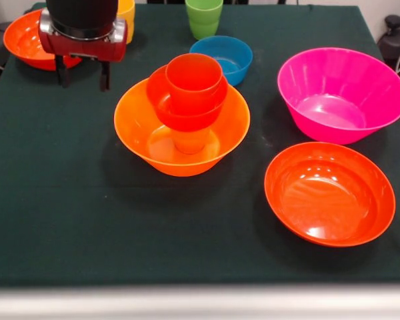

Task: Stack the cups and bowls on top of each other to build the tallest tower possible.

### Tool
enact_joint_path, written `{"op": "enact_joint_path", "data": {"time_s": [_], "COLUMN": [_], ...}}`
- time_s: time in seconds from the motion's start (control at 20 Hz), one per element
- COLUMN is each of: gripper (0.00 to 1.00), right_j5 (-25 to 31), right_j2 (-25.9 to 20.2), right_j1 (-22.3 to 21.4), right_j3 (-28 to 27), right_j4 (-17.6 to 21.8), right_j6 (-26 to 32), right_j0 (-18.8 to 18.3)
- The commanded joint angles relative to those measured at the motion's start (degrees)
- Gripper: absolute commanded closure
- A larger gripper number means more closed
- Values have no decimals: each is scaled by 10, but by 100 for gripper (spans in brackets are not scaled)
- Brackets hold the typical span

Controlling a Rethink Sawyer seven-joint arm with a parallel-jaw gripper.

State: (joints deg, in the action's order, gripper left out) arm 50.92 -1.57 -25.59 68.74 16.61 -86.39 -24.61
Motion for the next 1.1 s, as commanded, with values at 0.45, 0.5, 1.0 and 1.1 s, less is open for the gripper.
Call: {"op": "enact_joint_path", "data": {"time_s": [0.45, 0.5, 1.0, 1.1], "gripper": [0, 0, 0, 0], "right_j5": [-88, -89, -100, -106], "right_j2": [-51, -53, -60, -57], "right_j1": [-42, -43, -50, -49], "right_j3": [158, 162, 213, 219], "right_j4": [81, 84, 94, 94], "right_j6": [119, 119, 75, 58], "right_j0": [-67, -71, -106, -110]}}
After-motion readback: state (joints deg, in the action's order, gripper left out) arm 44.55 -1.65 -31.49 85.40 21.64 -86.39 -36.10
